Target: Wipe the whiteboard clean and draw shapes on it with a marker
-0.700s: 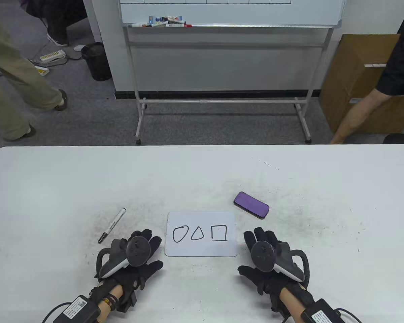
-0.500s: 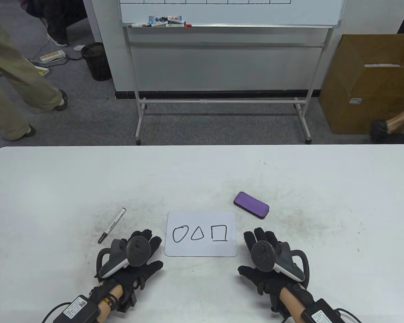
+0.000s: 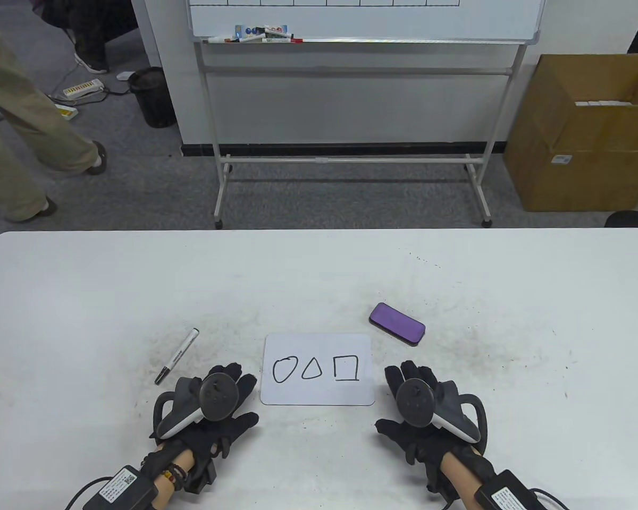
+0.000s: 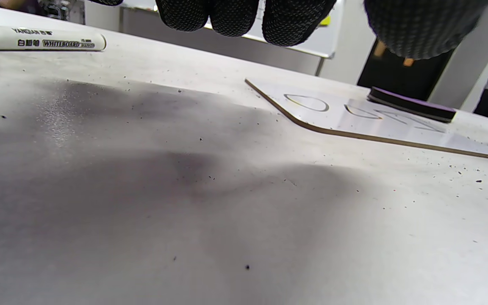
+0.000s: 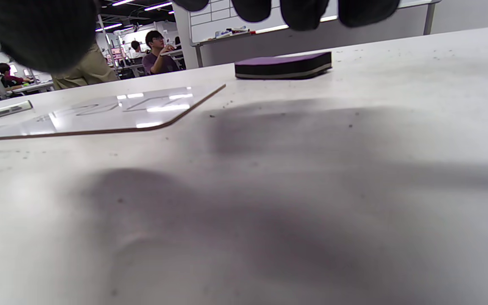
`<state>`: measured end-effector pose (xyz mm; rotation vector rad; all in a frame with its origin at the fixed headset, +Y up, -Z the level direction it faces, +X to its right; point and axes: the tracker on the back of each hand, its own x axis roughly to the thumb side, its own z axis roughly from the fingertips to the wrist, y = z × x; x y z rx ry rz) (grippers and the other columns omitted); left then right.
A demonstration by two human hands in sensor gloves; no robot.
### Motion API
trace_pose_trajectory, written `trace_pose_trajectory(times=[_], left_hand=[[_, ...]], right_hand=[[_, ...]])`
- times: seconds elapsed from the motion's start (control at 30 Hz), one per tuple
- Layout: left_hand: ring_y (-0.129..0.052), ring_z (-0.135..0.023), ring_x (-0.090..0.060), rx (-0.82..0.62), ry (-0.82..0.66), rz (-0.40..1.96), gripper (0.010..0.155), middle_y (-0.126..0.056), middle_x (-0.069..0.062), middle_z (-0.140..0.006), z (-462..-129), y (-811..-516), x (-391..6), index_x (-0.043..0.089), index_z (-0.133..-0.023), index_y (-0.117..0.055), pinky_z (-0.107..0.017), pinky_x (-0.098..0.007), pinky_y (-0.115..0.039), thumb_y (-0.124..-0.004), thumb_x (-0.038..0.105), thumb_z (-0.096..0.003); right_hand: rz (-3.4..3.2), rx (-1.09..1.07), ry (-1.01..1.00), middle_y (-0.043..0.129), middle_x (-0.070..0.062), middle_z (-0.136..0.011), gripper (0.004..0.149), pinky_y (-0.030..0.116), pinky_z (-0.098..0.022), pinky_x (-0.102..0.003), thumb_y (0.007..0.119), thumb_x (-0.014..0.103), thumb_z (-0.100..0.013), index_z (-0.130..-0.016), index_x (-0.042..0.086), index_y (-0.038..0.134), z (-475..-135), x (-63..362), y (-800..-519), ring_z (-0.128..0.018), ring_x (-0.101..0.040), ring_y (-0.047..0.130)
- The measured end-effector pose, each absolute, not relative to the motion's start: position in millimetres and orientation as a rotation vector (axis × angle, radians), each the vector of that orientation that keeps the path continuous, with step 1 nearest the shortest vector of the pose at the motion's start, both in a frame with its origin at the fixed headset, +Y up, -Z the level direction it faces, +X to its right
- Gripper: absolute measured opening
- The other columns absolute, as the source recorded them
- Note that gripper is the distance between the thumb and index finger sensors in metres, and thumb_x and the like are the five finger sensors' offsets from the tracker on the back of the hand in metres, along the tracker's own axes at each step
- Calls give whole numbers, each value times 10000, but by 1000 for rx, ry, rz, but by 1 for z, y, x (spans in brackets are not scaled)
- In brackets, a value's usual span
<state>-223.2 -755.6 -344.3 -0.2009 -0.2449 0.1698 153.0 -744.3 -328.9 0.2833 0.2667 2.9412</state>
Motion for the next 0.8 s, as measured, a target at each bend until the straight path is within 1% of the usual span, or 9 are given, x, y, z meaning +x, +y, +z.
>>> trace_pose_trajectory(times=[0.17, 0.27, 0.4, 0.53, 0.8], left_hand=[[-420, -1135, -333, -204, -245, 175, 771, -394, -17, -1201, -345, -754, -224, 345, -1059, -519, -773, -672, -392, -684, 607, -353], [-427, -1132, -336, -204, -255, 179, 769, -402, -19, -1201, -345, -754, -223, 342, -1058, -528, -771, -672, -396, -685, 606, -353], [-434, -1132, -335, -212, -265, 179, 767, -411, -19, -1199, -344, -755, -222, 339, -1056, -533, -772, -671, -398, -684, 607, -353], [-434, -1132, -337, -217, -267, 191, 767, -411, -18, -1200, -344, -754, -223, 339, -1057, -534, -771, -673, -397, -684, 606, -353], [-443, -1134, -333, -241, -264, 223, 764, -421, -17, -1201, -348, -756, -224, 338, -1057, -544, -774, -674, -392, -684, 606, -355]], right_hand=[[2926, 171, 181, 294, -108, -1165, 941, 452, -748, -627, 740, 640, -356, -1085, 271, 274, -347, 162, -731, -1103, -441, 391], [2929, 75, 129, 336, -102, -1163, 919, 481, -744, -619, 753, 625, -356, -1085, 272, 318, -371, 168, -724, -1102, -426, 438], [2949, -19, 149, 370, -92, -1159, 912, 501, -741, -612, 760, 620, -354, -1083, 272, 335, -407, 170, -723, -1095, -419, 472], [2988, -96, 181, 400, -80, -1156, 902, 514, -739, -607, 765, 615, -354, -1080, 277, 350, -443, 167, -729, -1092, -407, 497], [3077, -123, 271, 457, -52, -1147, 884, 526, -737, -603, 787, 596, -354, -1075, 279, 385, -479, 152, -751, -1088, -389, 531]])
